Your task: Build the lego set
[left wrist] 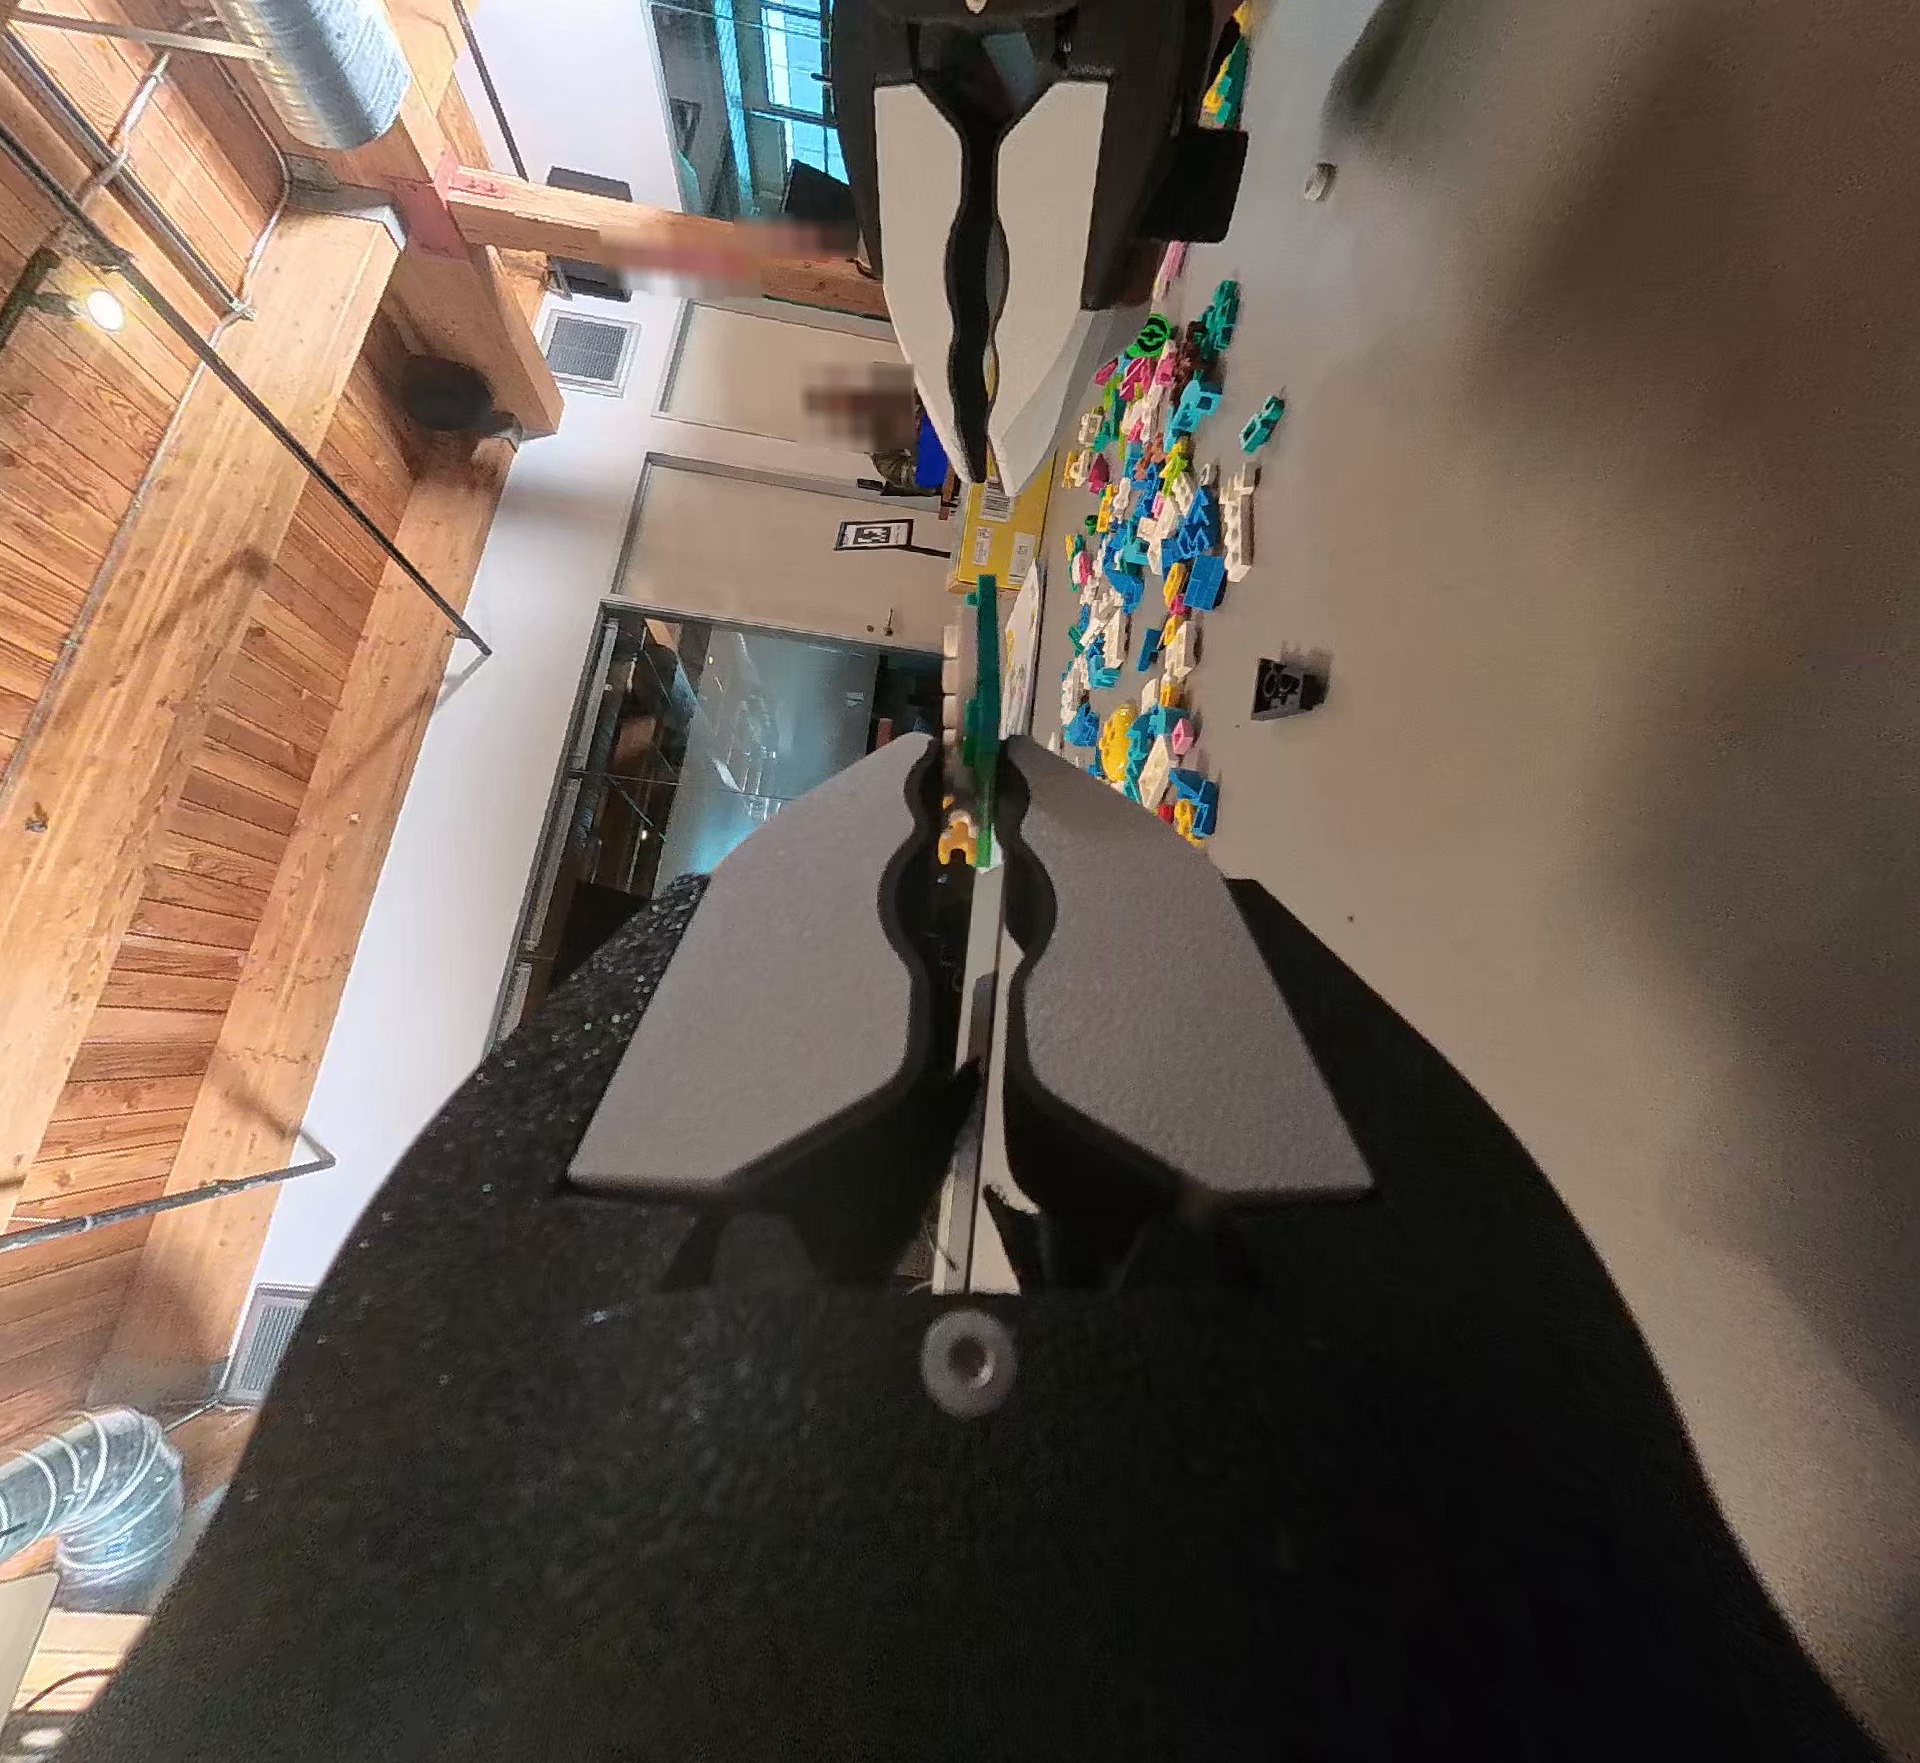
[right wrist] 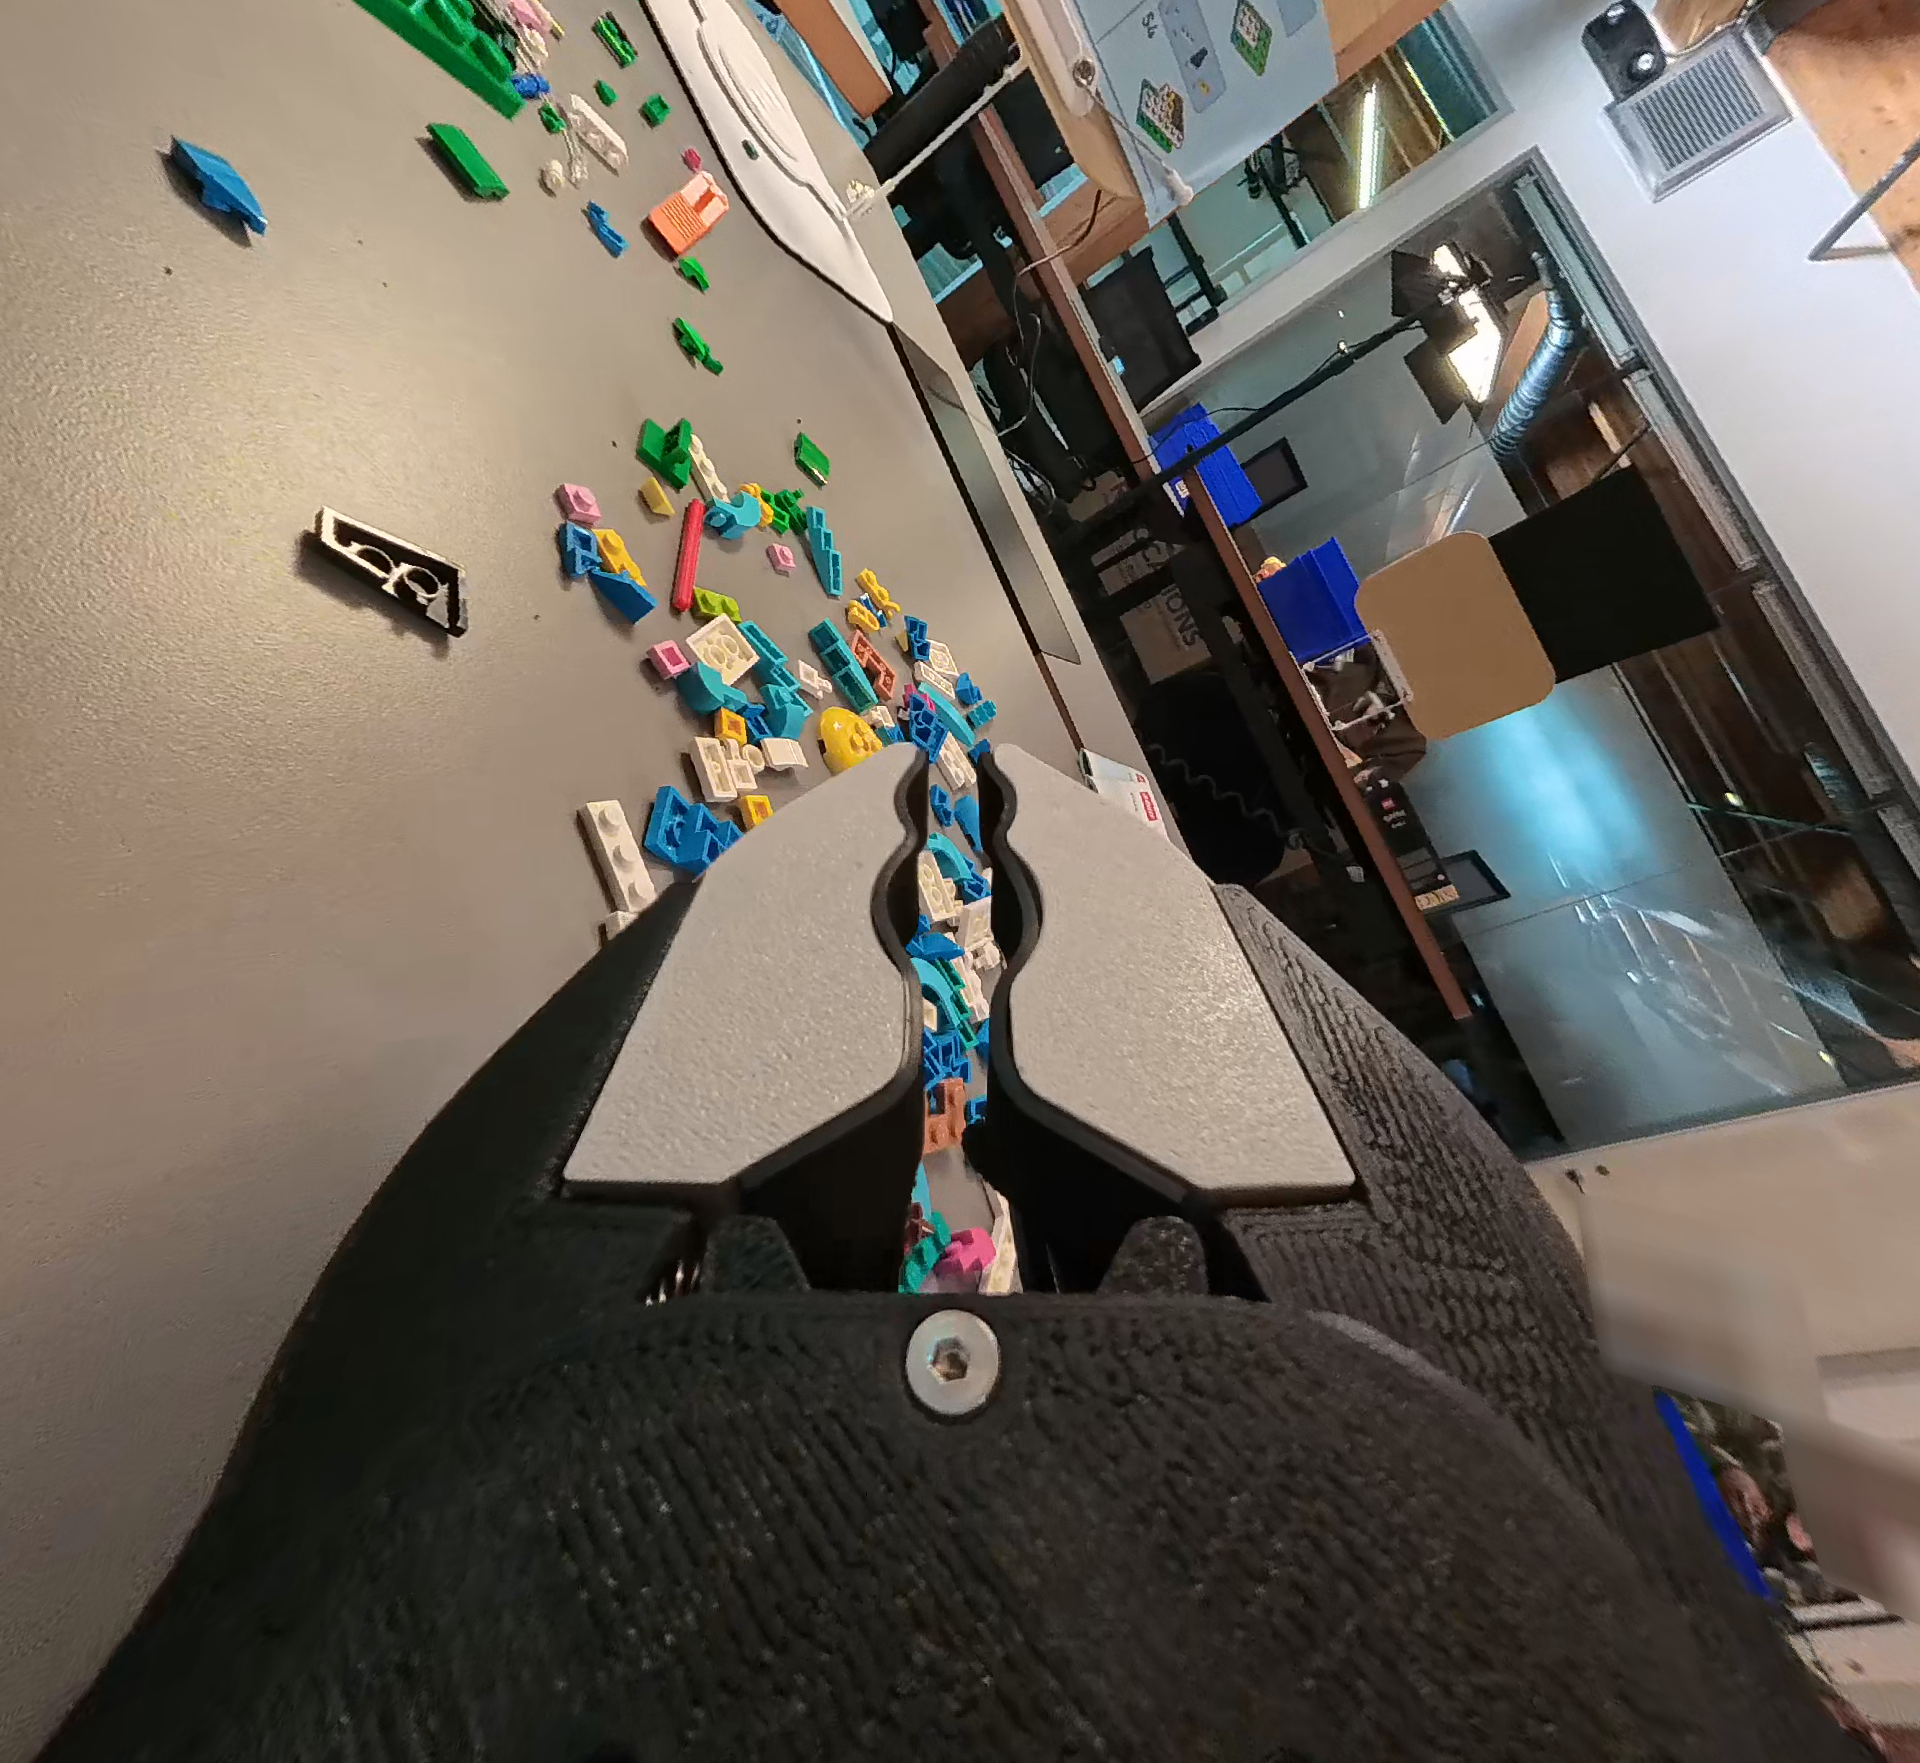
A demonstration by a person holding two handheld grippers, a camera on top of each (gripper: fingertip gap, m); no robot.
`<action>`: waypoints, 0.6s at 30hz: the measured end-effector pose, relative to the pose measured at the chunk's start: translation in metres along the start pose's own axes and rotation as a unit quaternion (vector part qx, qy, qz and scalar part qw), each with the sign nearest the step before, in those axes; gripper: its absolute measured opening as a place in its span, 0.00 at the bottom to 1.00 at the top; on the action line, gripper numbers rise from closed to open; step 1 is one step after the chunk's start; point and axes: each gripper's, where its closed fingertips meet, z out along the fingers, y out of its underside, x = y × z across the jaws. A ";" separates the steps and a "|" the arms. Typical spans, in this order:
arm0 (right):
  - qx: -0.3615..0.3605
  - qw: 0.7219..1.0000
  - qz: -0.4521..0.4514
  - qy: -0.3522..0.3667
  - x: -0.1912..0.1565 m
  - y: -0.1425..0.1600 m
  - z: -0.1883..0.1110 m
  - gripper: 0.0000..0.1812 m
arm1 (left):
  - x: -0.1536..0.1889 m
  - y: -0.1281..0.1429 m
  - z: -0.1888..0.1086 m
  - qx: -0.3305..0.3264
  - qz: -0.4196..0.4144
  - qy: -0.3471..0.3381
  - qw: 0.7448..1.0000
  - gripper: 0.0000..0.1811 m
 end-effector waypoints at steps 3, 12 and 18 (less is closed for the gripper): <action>-0.006 1.000 0.000 -0.003 -0.001 0.002 0.001 0.03 | -0.002 0.000 0.000 -0.001 0.006 -0.007 1.000 0.05; 0.037 0.971 0.176 -0.156 -0.023 -0.016 -0.004 0.03 | 0.005 -0.004 0.004 -0.001 0.031 0.003 1.000 0.04; -0.026 0.937 0.229 -0.264 -0.029 -0.001 -0.007 0.03 | 0.009 -0.011 0.007 -0.002 0.080 -0.002 0.997 0.04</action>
